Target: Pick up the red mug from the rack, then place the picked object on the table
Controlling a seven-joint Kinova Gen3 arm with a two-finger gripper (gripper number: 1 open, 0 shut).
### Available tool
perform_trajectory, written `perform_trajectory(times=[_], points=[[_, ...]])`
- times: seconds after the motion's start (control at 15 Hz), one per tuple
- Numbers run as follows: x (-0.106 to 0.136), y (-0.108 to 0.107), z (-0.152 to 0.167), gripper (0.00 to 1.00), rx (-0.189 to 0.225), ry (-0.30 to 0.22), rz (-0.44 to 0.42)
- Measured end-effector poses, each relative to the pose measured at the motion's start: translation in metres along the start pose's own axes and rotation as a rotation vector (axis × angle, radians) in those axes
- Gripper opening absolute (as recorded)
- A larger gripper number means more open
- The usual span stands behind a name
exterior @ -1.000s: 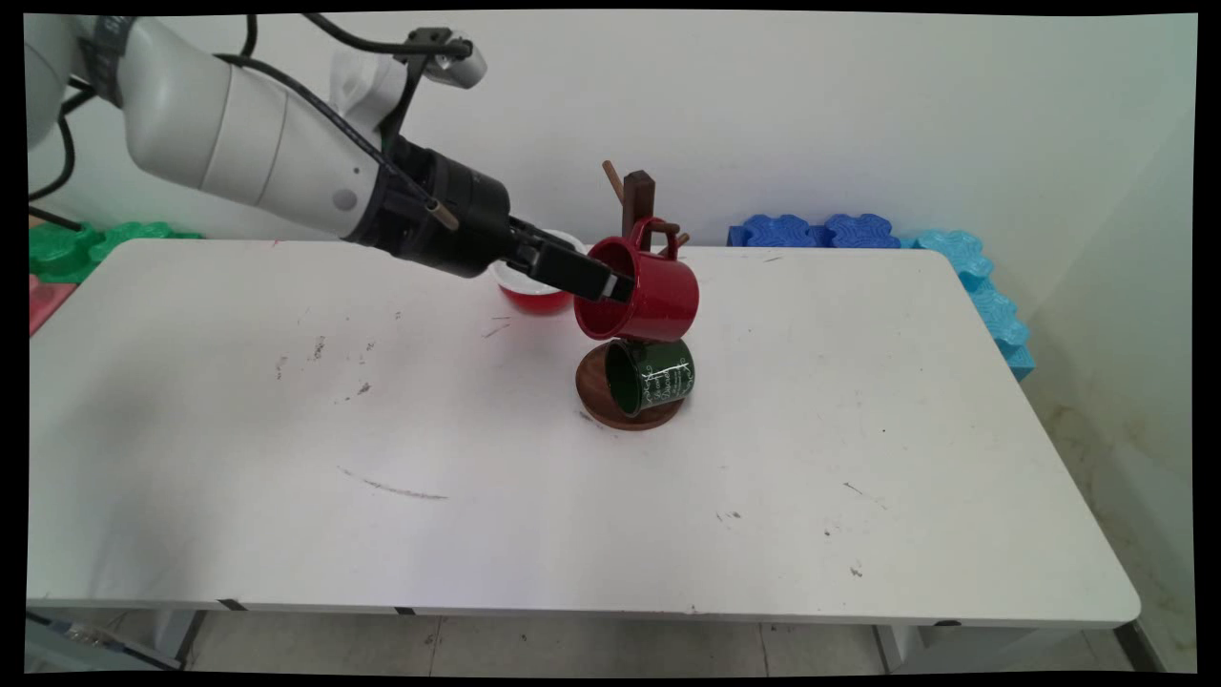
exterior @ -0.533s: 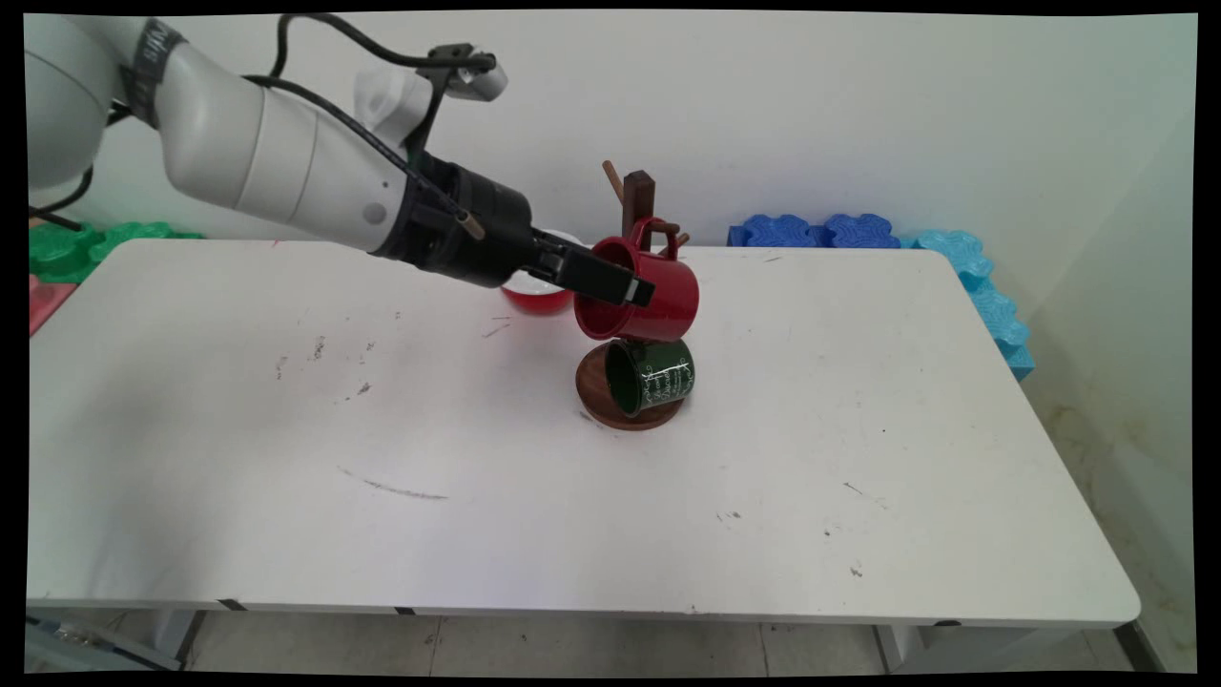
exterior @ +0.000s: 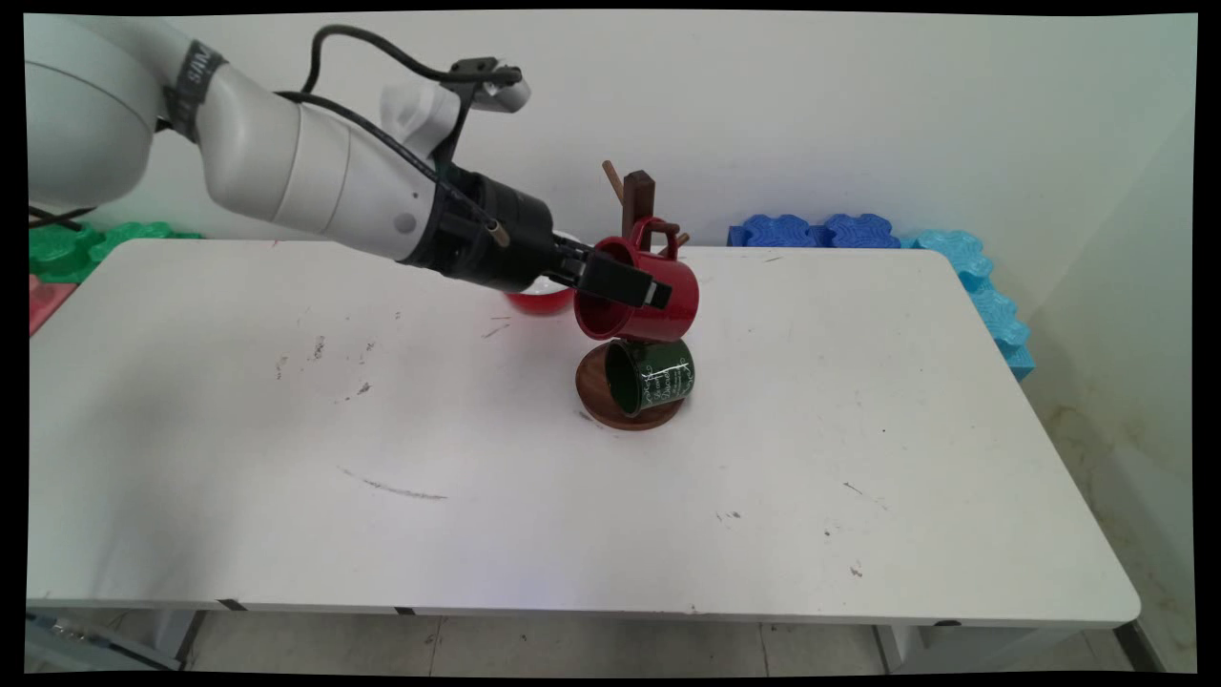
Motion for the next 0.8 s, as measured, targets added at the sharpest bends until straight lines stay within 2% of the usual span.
perform_trajectory(times=[0.27,0.33,0.8], points=[[0.0,0.0,0.008,1.0,0.002,0.002,0.001],[0.0,0.0,0.01,0.0,0.002,0.002,0.001],[0.0,-0.001,0.018,0.0,0.007,0.006,0.011]])
